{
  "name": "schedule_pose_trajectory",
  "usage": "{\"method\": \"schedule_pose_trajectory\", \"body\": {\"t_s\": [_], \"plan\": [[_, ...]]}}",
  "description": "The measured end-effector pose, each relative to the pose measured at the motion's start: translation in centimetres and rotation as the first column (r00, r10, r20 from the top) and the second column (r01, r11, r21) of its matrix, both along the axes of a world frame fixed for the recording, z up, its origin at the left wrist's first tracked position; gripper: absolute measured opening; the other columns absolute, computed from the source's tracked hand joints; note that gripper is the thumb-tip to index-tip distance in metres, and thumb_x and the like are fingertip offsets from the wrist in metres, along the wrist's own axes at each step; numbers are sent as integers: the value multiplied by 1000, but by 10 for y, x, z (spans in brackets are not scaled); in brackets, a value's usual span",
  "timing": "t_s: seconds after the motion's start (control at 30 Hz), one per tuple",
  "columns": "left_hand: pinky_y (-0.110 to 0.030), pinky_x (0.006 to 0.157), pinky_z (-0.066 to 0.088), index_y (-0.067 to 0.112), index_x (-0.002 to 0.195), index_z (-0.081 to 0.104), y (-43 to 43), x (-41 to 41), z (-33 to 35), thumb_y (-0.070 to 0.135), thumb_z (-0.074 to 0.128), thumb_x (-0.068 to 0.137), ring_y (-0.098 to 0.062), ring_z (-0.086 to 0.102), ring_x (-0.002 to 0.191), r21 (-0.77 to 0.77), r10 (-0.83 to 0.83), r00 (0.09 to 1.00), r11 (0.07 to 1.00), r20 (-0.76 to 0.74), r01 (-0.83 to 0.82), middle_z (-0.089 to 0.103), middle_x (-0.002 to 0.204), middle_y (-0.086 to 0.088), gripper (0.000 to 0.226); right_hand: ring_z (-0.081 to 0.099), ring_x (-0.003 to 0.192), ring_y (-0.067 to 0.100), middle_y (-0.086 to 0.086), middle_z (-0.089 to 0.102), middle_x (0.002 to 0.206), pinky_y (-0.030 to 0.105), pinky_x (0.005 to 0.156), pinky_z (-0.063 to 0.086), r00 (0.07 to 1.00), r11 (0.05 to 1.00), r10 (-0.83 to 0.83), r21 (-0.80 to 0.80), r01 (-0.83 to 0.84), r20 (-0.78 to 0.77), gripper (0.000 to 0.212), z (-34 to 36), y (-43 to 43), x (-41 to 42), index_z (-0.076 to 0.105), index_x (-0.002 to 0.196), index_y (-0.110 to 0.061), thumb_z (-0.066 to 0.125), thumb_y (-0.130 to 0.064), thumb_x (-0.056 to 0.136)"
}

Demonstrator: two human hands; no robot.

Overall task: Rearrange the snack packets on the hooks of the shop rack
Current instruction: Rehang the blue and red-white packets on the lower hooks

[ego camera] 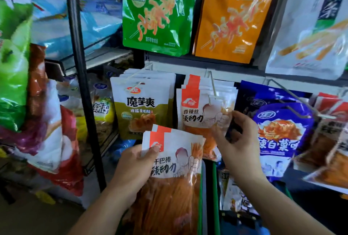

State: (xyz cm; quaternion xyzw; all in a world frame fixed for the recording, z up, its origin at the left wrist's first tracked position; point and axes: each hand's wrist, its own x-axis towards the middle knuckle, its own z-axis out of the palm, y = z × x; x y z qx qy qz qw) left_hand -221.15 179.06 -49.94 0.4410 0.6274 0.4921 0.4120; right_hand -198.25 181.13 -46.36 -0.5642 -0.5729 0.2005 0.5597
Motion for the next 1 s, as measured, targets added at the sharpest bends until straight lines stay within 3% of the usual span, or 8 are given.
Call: {"method": "schedule_pose_trajectory", "body": {"t_s": [0.07, 0.13, 0.23, 0.37, 0.47, 0.73, 0.9, 1.0], "plan": [[-18, 49, 51, 15, 91, 77, -2, 4, 4, 34, 65, 99, -12, 78, 67, 16, -3, 1000, 1000, 6, 3, 81, 72, 6, 24, 58, 113, -15, -18, 56, 125, 7, 85, 49, 994, 998, 42, 42, -38, -100, 62, 22, 8, -5, 44, 136, -35, 83, -31, 88], [-18, 50, 51, 15, 92, 76, -5, 6, 7, 35, 64, 99, -12, 79, 69, 24, -16, 1000, 1000, 11, 16, 82, 75, 5, 24, 65, 109, -7, -15, 63, 121, 11, 76, 55, 967, 998, 50, -25, -59, -251, 65, 39, 19, -12, 47, 138, -29, 86, -28, 85], [-33, 60, 59, 17, 96, 77, -10, 5, 14, 38, 63, 100, -19, 79, 75, 49, -13, 1000, 999, 5, 13, 83, 84, 0, 25, 76, 98, 23, 2, 74, 112, 43, 78, 67, 933, 993, -1, -110, -41, -360, 58, 50, 39, -15, 59, 125, -18, 91, -17, 77], [-49, 80, 61, 22, 94, 78, -20, 4, 24, 42, 61, 100, -21, 78, 85, 72, -23, 999, 997, -26, 25, 82, 90, 1, 27, 81, 88, 27, 9, 81, 100, 36, 64, 66, 840, 951, 99, -198, -238, -534, 29, 55, 44, -16, 72, 112, -12, 83, -9, 86], [-50, 78, 60, 21, 93, 78, -29, 2, 28, 44, 60, 100, -22, 77, 83, 86, -22, 997, 996, -71, 28, 82, 87, -1, 30, 81, 83, 23, 10, 82, 97, 33, 61, 65, 861, 957, 103, -187, -222, -499, 10, 56, 36, -12, 76, 105, -13, 74, -15, 95], [-44, 73, 63, 18, 96, 78, -61, 1, 38, 40, 63, 99, -15, 78, 78, 109, -48, 986, 992, -159, 66, 82, 86, -1, 26, 80, 75, 17, 2, 82, 81, 34, 63, 66, 952, 981, 172, -49, -190, -254, 9, 72, -28, 6, 77, 97, -17, 70, -11, 96], [-11, 54, 49, 22, 82, 76, -80, 36, 41, 33, 64, 99, 9, 70, 69, 151, -122, 959, 975, -257, 165, 77, 77, 25, 23, 81, 77, 26, 8, 83, 83, 40, 70, 66, 924, 963, 192, -117, -242, -331, 11, 69, -64, 38, 81, 94, -8, 85, -11, 84], [-23, 58, 55, 22, 81, 77, -78, 67, 40, 35, 62, 99, 1, 73, 65, 129, -190, 936, 963, -296, 236, 79, 75, 16, 26, 81, 81, 28, 11, 83, 86, 46, 78, 67, 909, 970, 126, -144, -197, -396, 9, 64, -76, 73, 81, 93, -6, 84, -11, 86]]}}
